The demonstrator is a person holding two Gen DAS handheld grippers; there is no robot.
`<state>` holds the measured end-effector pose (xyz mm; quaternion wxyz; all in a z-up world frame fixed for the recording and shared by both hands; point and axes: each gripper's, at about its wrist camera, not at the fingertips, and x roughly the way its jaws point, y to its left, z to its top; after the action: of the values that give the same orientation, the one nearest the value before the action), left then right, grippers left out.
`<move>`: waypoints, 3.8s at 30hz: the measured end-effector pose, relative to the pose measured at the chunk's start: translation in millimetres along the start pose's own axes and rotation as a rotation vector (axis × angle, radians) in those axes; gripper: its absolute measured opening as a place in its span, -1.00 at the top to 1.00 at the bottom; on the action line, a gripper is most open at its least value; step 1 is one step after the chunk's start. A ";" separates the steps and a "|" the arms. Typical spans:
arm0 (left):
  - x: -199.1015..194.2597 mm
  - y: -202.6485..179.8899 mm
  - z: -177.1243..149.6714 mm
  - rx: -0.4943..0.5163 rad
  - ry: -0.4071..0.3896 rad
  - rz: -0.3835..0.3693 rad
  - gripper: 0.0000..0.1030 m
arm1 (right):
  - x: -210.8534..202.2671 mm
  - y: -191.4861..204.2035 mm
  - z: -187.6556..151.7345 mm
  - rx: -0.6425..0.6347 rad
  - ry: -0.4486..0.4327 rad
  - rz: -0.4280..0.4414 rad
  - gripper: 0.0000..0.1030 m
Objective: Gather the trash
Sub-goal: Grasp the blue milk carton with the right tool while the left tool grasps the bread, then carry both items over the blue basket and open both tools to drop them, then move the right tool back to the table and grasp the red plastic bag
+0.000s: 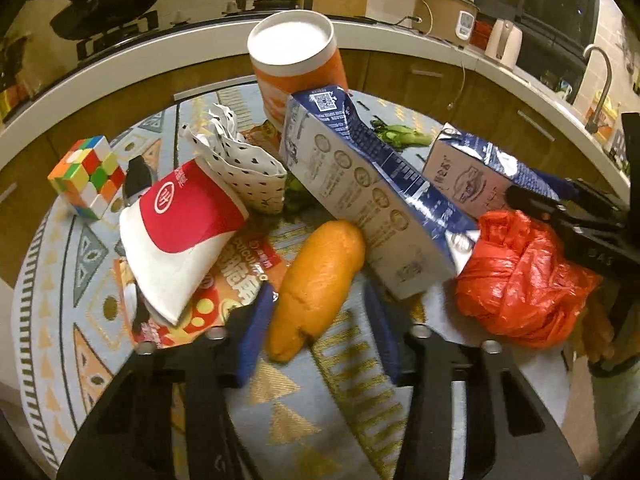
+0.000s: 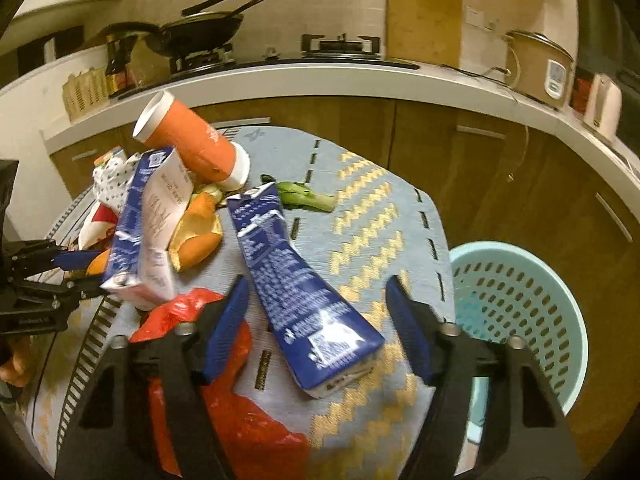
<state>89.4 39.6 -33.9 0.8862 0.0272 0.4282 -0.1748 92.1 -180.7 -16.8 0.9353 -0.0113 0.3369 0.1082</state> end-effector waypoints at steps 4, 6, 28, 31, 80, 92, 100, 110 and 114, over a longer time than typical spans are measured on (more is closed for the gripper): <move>-7.1 -1.7 -6.4 -0.040 -0.009 0.000 0.43 | -4.2 10.7 2.2 -0.053 -0.004 0.026 0.32; -12.2 -3.7 -11.5 -0.058 -0.015 0.003 0.48 | -8.1 16.2 3.3 -0.081 -0.015 0.015 0.32; -65.8 -36.1 -13.0 -0.107 -0.190 -0.064 0.56 | -46.7 -14.9 16.9 -0.018 0.003 0.116 -0.56; -61.8 -36.6 -14.3 -0.106 -0.187 -0.080 0.55 | -46.5 -17.5 20.1 -0.028 0.045 0.144 -0.56; 101.9 -263.4 107.6 0.123 0.137 -0.268 0.50 | -17.7 -225.9 -42.5 0.382 0.198 -0.154 0.53; 107.4 -266.5 99.4 0.138 0.135 -0.262 -0.02 | -3.6 -231.0 -57.2 0.427 0.265 -0.170 0.52; 66.6 -245.2 100.1 0.104 0.045 -0.288 -0.15 | -20.2 -221.8 -47.0 0.385 0.200 -0.203 0.00; -6.7 -181.3 78.3 0.041 -0.128 -0.177 -0.56 | -50.0 -177.9 -21.1 0.344 0.058 -0.259 -0.85; -32.5 -144.6 68.5 -0.014 -0.175 -0.110 -0.59 | -56.4 -157.6 -13.0 0.323 0.014 -0.323 -0.85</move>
<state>74.0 -100.2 49.1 0.9094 -0.0180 0.3513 -0.2220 74.7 -346.8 0.7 0.9277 0.0842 0.3503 -0.0982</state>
